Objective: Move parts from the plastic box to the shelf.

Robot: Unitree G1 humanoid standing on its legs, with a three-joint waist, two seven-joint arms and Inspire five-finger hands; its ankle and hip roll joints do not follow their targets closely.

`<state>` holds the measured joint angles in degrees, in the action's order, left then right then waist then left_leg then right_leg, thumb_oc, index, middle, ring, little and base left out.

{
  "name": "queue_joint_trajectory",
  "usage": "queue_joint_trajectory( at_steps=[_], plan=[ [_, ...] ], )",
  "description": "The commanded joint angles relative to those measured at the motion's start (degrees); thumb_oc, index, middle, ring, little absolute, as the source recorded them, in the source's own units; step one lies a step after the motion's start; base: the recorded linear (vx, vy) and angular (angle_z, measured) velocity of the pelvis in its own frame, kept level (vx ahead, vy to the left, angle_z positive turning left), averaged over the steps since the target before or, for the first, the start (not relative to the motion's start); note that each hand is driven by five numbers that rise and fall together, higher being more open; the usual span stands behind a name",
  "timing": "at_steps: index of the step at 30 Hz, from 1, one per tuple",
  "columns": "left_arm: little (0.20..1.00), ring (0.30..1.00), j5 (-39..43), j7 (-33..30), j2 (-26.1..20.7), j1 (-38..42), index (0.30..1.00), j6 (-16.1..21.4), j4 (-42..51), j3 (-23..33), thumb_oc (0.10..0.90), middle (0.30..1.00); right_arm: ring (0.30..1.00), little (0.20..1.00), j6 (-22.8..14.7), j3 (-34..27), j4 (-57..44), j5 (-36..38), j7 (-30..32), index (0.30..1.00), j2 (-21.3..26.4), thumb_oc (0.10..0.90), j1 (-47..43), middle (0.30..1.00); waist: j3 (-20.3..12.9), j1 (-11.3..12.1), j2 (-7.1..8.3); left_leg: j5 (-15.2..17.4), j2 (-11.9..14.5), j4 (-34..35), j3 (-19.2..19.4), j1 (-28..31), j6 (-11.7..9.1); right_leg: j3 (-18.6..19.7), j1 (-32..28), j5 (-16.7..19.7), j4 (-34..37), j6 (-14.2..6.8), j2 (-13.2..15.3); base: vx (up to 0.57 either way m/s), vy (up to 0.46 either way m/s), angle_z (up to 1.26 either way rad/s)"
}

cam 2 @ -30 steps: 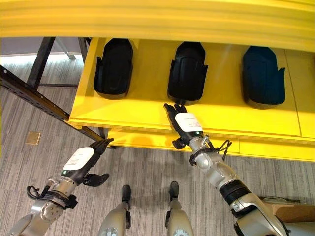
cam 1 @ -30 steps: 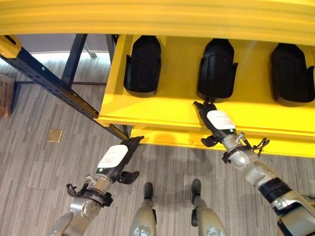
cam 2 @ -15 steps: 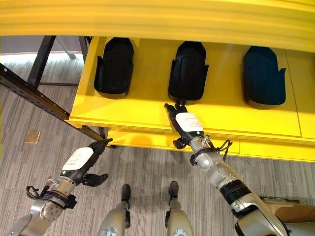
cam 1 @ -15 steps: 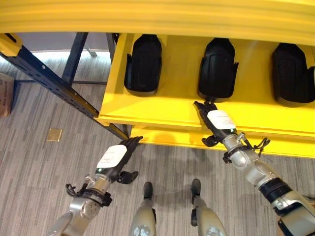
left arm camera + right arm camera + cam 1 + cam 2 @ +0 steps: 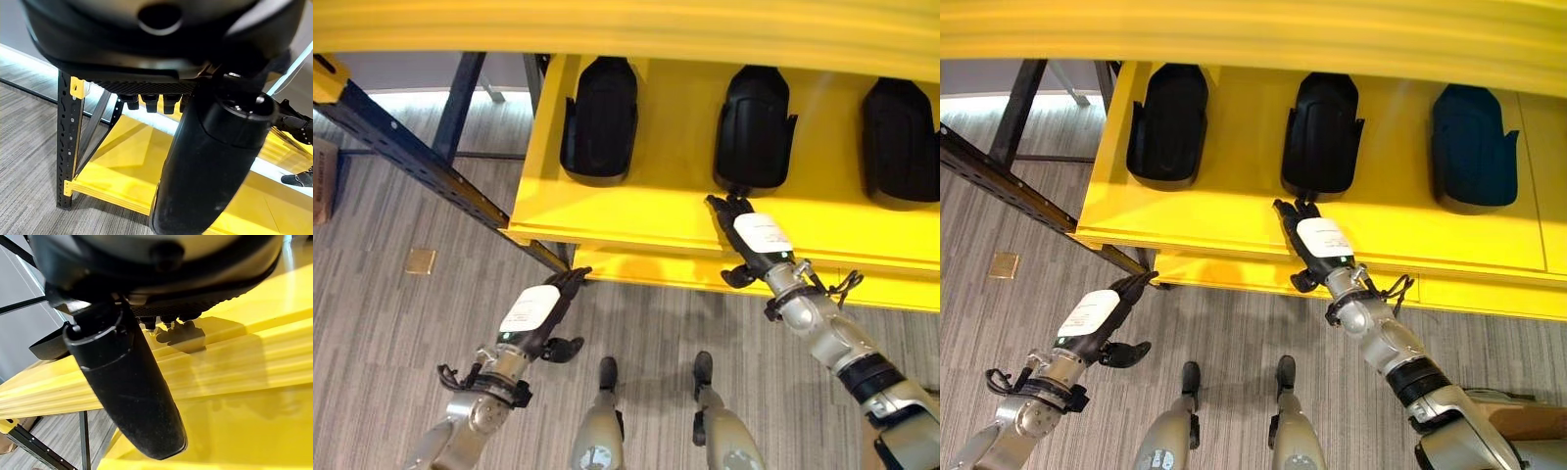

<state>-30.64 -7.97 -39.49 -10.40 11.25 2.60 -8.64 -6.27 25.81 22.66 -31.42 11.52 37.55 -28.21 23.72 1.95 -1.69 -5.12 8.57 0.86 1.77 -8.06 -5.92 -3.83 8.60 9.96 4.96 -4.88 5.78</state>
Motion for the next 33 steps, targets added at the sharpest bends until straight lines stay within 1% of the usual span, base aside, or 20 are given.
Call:
queue_joint_trajectory(
  at_steps=[1,33],
  plan=[
    [1.000,1.000,0.26,-1.54,-1.70,-0.65,1.000,1.86,4.60,4.53,0.900,1.000,1.000,1.000,3.57,-3.24,4.99,1.26,-1.44,1.000,4.61,0.900,2.22,1.000,-2.64,-0.71,3.52,3.35,0.38,-7.53,-0.62,-5.01,1.37,0.90,-0.10,-9.55,-8.05,0.24,2.63,0.00,0.000,0.00],
    [1.000,1.000,0.15,-0.87,-1.70,-0.21,1.000,1.57,3.93,4.81,0.900,1.000,1.000,1.000,3.71,-4.89,5.13,1.61,-1.48,1.000,6.09,0.900,3.34,1.000,-2.69,-0.99,3.57,3.24,0.52,-7.43,-0.57,-5.11,1.25,0.98,0.23,-9.72,-8.44,0.31,2.45,0.00,0.000,0.00]
  ],
)
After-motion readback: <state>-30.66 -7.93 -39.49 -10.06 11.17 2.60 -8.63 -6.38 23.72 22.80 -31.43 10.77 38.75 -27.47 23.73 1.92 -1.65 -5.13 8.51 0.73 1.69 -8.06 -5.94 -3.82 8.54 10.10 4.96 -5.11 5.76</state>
